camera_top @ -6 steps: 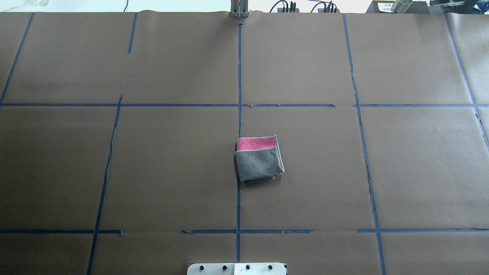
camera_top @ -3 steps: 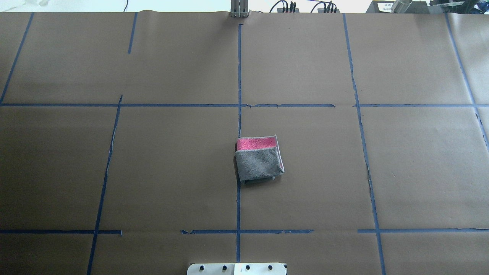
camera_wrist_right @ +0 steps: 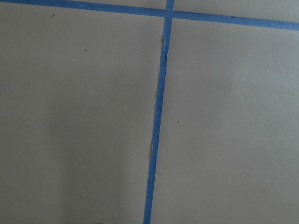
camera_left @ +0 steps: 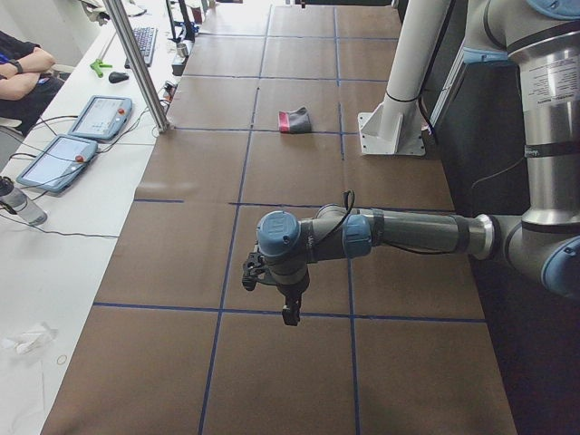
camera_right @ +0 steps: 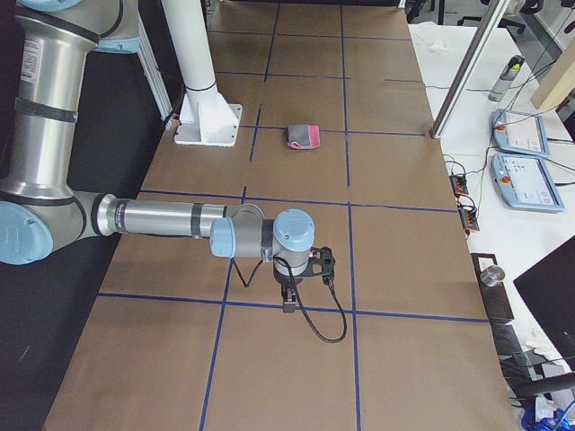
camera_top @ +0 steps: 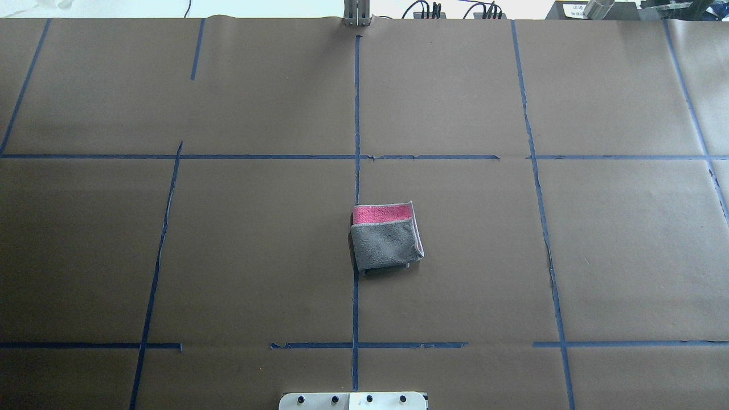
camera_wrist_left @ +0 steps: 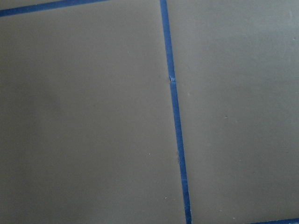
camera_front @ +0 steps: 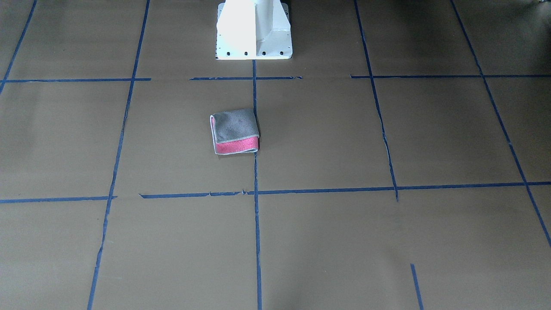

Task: Fold towel twice with both arms

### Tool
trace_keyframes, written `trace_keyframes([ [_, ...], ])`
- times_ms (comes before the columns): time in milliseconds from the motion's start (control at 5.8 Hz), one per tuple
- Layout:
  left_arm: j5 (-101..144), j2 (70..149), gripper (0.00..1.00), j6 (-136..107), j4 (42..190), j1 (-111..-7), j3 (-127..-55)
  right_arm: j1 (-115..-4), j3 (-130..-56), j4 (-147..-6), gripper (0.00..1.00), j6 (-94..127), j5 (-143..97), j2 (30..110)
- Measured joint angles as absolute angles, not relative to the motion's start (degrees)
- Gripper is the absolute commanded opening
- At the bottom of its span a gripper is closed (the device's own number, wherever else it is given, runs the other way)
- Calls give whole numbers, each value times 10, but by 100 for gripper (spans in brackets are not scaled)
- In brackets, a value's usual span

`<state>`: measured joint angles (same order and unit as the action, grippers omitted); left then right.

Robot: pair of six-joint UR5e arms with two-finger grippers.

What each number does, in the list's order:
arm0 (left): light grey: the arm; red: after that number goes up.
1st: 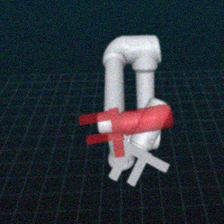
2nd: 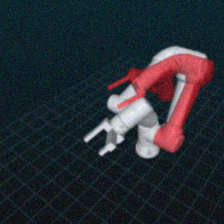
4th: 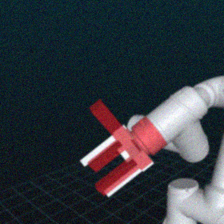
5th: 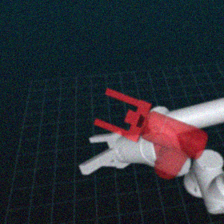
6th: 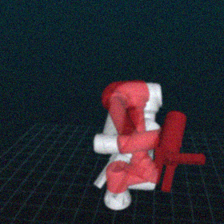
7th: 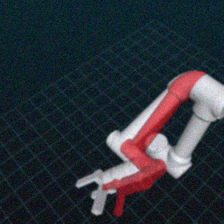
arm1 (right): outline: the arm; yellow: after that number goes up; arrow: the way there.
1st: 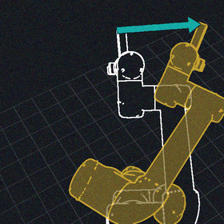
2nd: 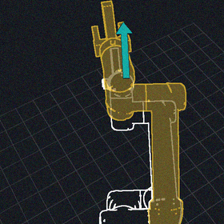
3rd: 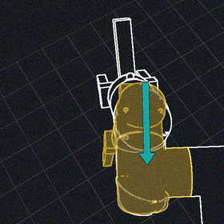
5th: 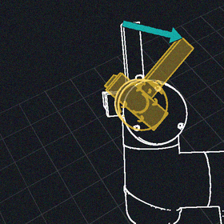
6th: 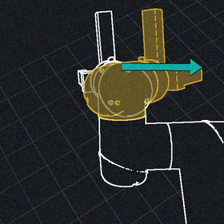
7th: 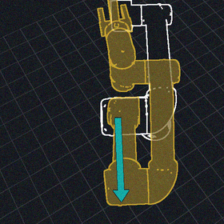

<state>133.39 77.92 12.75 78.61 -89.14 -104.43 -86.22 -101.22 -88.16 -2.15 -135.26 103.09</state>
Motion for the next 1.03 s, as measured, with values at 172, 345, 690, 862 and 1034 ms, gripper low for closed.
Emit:
trace_keyframes([
  [172, 1334, 777, 100, 128, 787, -891, -1040, -862, -1011, -882, 100, -21, -1356, 1031],
  [345, 1336, 774, 100, 129, 786, -891, -1039, -862, -1010, -882, 100, -21, -1358, 1032],
  [690, 1338, 772, 100, 129, 786, -891, -1039, -862, -1010, -882, 100, -21, -1358, 1034],
  [862, 1338, 772, 100, 129, 786, -891, -1039, -862, -1010, -882, 100, -21, -1358, 1037],
  [1034, 1338, 772, 100, 130, 785, -891, -1039, -862, -1011, -882, 100, -21, -1358, 1038],
])
